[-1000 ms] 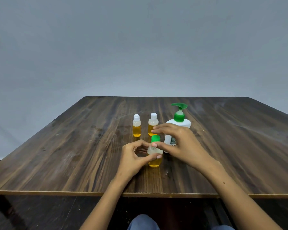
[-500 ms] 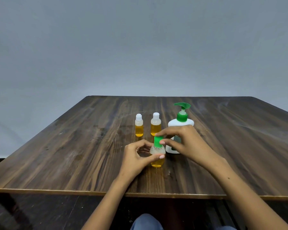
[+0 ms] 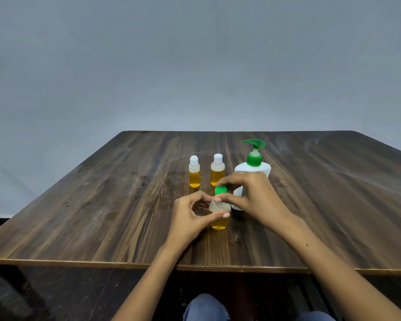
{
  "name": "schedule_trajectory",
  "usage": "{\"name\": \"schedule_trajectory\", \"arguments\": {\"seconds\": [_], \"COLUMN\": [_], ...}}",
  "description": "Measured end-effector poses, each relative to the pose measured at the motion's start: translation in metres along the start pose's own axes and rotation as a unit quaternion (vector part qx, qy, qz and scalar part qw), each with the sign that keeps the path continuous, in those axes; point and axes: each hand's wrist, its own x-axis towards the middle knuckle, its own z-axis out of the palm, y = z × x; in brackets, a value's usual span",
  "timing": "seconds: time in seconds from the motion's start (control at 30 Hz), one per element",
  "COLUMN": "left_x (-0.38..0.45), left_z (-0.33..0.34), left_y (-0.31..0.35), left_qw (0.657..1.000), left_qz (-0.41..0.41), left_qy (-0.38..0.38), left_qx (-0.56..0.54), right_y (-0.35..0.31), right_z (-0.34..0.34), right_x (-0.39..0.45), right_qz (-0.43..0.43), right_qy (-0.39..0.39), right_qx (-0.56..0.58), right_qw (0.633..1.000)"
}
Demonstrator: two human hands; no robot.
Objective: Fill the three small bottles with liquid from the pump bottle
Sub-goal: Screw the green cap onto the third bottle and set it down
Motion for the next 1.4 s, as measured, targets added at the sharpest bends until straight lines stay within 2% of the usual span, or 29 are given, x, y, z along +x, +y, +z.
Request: {"name": "schedule_trajectory", "arguments": {"seconds": [0.1,0.17,0.23,0.37,0.43,0.57,0.67,0.77,0.83,1.03,1.17,1.27,1.4], "left_x": [-0.001,-0.002,-0.001,0.001,0.001,0.000,0.001,0.001,0.001,0.000,0.003,0.014,0.040], "left_z": [0.000,0.000,0.000,0.001,0.000,0.000,-0.002,-0.002,-0.002,-0.003,-0.006,-0.021,-0.054], "left_y": [0.002,0.001,-0.002,-0.005,-0.006,-0.005,-0.003,-0.003,-0.003,-0.001,-0.004,-0.011,-0.034], "left_qw": [1.000,1.000,1.000,1.000,1.000,1.000,1.000,1.000,1.000,1.000,1.000,0.999,0.993], "left_qz": [0.012,0.010,0.003,-0.006,-0.009,-0.009,-0.007,-0.010,-0.013,-0.001,0.003,-0.019,-0.069], "left_qy": [0.009,0.006,0.006,0.005,0.004,0.001,-0.002,-0.005,-0.007,0.001,-0.001,0.030,0.073], "left_qx": [0.007,0.003,-0.003,-0.017,-0.018,-0.010,-0.007,-0.012,-0.014,0.002,0.022,0.042,0.065], "right_y": [-0.009,-0.010,-0.005,0.000,0.001,0.001,-0.005,-0.006,-0.005,-0.006,-0.001,0.004,0.009], "right_z": [0.017,0.017,0.007,-0.009,-0.008,-0.001,0.005,0.001,-0.001,0.011,0.007,0.006,0.013], "right_x": [-0.007,-0.008,-0.007,-0.003,0.000,-0.001,-0.007,-0.005,-0.004,-0.009,-0.018,-0.022,-0.028], "right_qz": [0.023,0.024,0.016,0.001,0.008,0.052,0.048,0.032,0.034,0.036,0.033,0.031,0.020], "right_qy": [0.072,0.077,0.039,-0.103,-0.120,-0.036,0.018,-0.016,-0.039,0.023,0.052,0.103,0.113], "right_qx": [-0.089,-0.092,-0.035,0.062,0.073,0.104,0.062,0.032,0.051,0.044,0.101,0.096,0.087], "right_qw": [0.993,0.992,0.998,0.993,0.990,0.993,0.997,0.999,0.997,0.998,0.993,0.990,0.990]}}
